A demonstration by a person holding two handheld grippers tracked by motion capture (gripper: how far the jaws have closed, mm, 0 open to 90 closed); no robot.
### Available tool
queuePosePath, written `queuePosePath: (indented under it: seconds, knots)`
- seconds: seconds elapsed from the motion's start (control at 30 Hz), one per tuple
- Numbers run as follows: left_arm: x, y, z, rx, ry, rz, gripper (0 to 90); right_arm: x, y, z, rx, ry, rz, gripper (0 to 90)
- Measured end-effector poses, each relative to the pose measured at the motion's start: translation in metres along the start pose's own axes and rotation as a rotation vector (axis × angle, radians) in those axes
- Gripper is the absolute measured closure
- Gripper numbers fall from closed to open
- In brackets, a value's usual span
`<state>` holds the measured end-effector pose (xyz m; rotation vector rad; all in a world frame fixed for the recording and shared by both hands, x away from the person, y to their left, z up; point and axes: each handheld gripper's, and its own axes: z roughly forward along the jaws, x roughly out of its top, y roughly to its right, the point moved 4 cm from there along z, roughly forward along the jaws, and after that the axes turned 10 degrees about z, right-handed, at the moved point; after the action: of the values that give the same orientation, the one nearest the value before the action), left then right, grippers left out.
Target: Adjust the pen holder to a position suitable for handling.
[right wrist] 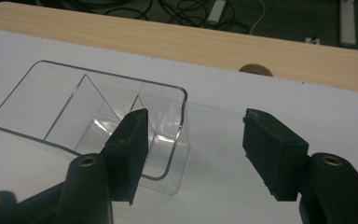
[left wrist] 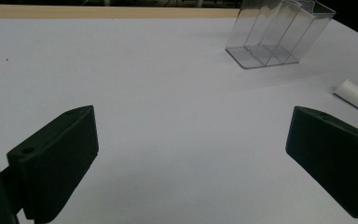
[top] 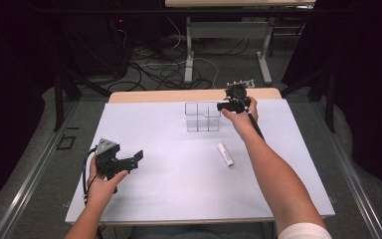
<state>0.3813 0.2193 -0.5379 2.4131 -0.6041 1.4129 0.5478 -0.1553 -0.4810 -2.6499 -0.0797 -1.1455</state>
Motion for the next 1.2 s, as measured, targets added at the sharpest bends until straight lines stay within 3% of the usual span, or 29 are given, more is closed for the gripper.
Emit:
queuePosePath:
  seconds: [0.23, 0.5, 0.7, 1.2]
  knots:
    - [-0.001, -0.001, 0.001, 0.001, -0.006, -0.004, 2.8, -0.006, 0.001, 0.012, 0.009, -0.058, 0.050, 46.9]
    - [-0.001, 0.000, 0.000, 0.001, -0.005, -0.008, 3.2, -0.012, 0.000, 0.025, -0.017, -0.098, 0.057, 53.9]
    - [-0.001, -0.001, 0.000, 0.002, -0.007, -0.011, 3.2, -0.015, 0.000, 0.031, -0.021, -0.116, 0.052, 59.3]
    - [-0.002, -0.002, 0.001, 0.003, -0.013, -0.009, 3.9, -0.021, -0.008, 0.037, -0.019, -0.147, 0.108, 77.6]
